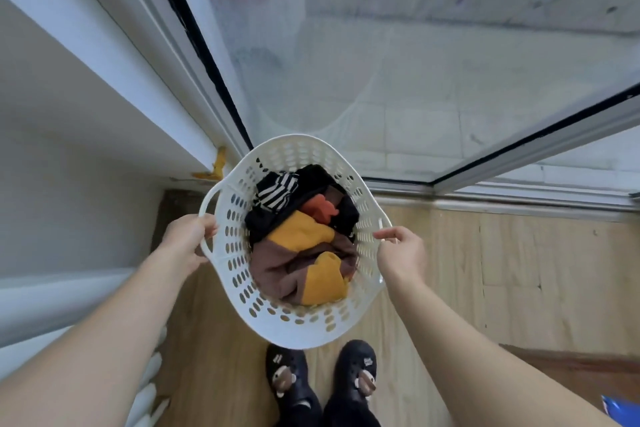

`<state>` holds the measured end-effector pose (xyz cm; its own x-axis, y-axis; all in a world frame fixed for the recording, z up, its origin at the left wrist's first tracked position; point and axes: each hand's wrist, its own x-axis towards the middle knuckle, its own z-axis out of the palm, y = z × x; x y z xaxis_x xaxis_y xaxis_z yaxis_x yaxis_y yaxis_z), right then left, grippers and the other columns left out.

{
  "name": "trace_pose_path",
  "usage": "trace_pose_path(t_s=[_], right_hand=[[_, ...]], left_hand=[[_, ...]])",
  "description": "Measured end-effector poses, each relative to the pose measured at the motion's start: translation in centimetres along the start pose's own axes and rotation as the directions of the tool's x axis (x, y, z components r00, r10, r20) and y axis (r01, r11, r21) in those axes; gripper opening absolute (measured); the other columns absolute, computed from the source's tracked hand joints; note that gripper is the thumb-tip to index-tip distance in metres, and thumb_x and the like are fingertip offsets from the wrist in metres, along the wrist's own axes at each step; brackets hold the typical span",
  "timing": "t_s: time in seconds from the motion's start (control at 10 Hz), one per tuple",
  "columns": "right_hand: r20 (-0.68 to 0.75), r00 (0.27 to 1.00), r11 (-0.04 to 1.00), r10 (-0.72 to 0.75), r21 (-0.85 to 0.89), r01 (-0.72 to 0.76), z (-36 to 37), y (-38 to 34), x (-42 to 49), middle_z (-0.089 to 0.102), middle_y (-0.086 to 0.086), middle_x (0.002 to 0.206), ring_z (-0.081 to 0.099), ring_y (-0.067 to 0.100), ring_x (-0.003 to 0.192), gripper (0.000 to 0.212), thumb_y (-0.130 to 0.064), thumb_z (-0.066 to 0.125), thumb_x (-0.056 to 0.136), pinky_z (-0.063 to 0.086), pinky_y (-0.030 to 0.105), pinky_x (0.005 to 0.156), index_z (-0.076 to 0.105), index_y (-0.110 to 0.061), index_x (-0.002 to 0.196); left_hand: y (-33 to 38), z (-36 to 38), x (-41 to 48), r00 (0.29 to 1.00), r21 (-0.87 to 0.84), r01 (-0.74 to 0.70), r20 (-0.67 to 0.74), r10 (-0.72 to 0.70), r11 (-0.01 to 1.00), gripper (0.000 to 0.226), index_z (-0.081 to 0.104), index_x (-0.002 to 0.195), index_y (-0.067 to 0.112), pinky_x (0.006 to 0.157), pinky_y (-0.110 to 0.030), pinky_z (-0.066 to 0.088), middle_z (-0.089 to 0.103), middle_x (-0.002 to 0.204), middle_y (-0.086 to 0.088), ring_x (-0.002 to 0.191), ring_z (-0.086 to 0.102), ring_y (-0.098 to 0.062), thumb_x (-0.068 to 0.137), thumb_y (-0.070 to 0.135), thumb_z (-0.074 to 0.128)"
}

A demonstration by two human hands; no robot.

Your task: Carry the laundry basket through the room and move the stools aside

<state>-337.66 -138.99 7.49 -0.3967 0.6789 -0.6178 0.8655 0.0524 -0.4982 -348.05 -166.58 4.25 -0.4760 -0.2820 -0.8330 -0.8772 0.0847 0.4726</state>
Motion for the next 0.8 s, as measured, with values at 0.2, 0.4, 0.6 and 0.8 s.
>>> trace_pose_path(t_s=[0.2, 0.4, 0.6, 0.8], right_hand=[[0.021, 1.000, 0.999, 0.011, -0.049, -0.010, 1.9, 1.4, 2.4, 0.061, 0.000, 0.097, 0.056, 0.015, 0.065, 0.040, 0.003, 0.038, 0.077, 0.034, 0.024, 0.047, 0.068, -0.023, 0.079], [-0.029, 0.999, 0.999, 0.025, -0.022, -0.026, 2.4, 3.5, 3.1, 0.058, -0.002, 0.087, 0.050, 0.004, 0.062, 0.037, 0.004, 0.040, 0.077, 0.042, 0.026, 0.057, 0.069, -0.019, 0.083], [-0.022, 0.997, 0.991, 0.074, -0.108, -0.075, 2.5, 5.6, 3.1, 0.061, 0.001, 0.081, 0.055, 0.025, 0.079, 0.035, 0.002, 0.039, 0.076, 0.050, 0.036, 0.075, 0.067, -0.019, 0.080], [0.019, 1.000, 0.971, 0.021, -0.237, -0.016, 1.6, 6.5, 2.9, 0.059, 0.010, 0.110, 0.061, 0.036, 0.095, 0.030, -0.003, 0.043, 0.078, 0.052, 0.039, 0.080, 0.065, -0.021, 0.090]], left_hand=[[-2.0, 1.3, 3.0, 1.000, 0.075, -0.025, -0.007, 0.025, 0.997, 0.018, 0.057, 0.076, 0.011, 0.067, -0.041, 0.053, 0.059, 0.080, -0.011, 0.076, 0.060, -0.027, 0.091, 0.008, 0.049], [-4.1, 0.5, 4.3, 0.997, 0.109, -0.044, -0.050, 0.050, 0.993, 0.014, 0.064, 0.089, 0.014, 0.059, -0.035, 0.050, 0.066, 0.090, -0.009, 0.082, 0.065, -0.023, 0.090, 0.005, 0.054], [-6.2, 0.0, 4.4, 0.996, 0.162, 0.001, -0.085, 0.013, 0.987, 0.012, 0.065, 0.093, 0.013, 0.077, -0.043, 0.055, 0.066, 0.099, -0.012, 0.090, 0.064, -0.026, 0.090, 0.007, 0.056], [-6.6, 0.4, 2.7, 0.978, 0.300, -0.136, -0.112, 0.176, 0.944, 0.030, 0.060, 0.118, 0.015, 0.085, -0.042, 0.053, 0.064, 0.117, -0.009, 0.101, 0.062, -0.026, 0.089, 0.012, 0.060]])
